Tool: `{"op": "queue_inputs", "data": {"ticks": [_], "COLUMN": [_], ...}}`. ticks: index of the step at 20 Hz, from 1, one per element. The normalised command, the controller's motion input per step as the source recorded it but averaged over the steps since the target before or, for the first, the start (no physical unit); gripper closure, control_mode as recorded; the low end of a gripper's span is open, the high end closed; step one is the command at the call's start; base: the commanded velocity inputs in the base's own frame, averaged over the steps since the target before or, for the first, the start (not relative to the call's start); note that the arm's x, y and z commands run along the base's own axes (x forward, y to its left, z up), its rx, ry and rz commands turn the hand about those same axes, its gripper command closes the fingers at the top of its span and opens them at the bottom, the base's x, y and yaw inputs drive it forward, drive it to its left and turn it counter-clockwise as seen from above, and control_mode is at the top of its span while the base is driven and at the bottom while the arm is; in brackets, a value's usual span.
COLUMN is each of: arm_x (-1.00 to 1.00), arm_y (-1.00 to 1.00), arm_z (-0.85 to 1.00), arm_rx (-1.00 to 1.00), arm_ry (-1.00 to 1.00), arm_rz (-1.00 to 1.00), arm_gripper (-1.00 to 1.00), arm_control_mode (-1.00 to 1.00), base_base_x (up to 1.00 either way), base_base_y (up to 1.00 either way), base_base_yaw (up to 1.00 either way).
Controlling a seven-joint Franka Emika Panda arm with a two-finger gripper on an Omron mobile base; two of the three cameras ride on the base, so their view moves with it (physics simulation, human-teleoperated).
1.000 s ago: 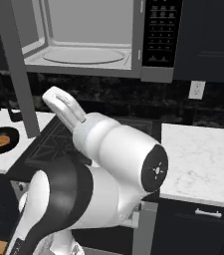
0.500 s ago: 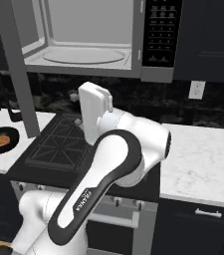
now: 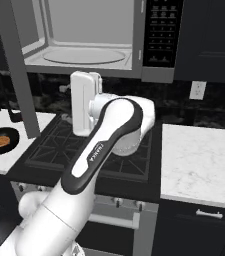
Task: Open the microwave, place the bowl with waffle inside the microwave, then close the microwave door and turn it on.
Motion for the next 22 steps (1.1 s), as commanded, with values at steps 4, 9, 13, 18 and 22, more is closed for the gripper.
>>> {"op": "queue_inputs", "data": {"ticks": [4,9,13,18,22], "arm_x": [0.00,-0.14,-0.21,-0.20,-0.09], "arm_y": [0.97,1.00,1.00,1.00,1.00], "arm_z": [0.00,0.00,0.00,0.00,0.00], "arm_rx": [0.00,0.00,0.00,0.00,0.00], "arm_ry": [0.05,0.00,0.00,0.00,-0.01], "arm_rz": [0.22,0.18,0.13,0.10,0.05], "arm_gripper": [-1.00,-1.00,-1.00,-1.00,-1.00], "arm_control_mode": [-1.00,-1.00,-1.00,-1.00,-1.00], "base_base_x": [0.00,0.00,0.00,0.00,0.00], "base_base_y": [0.00,0.00,0.00,0.00,0.00], "base_base_yaw": [0.00,0.00,0.00,0.00,0.00]}}
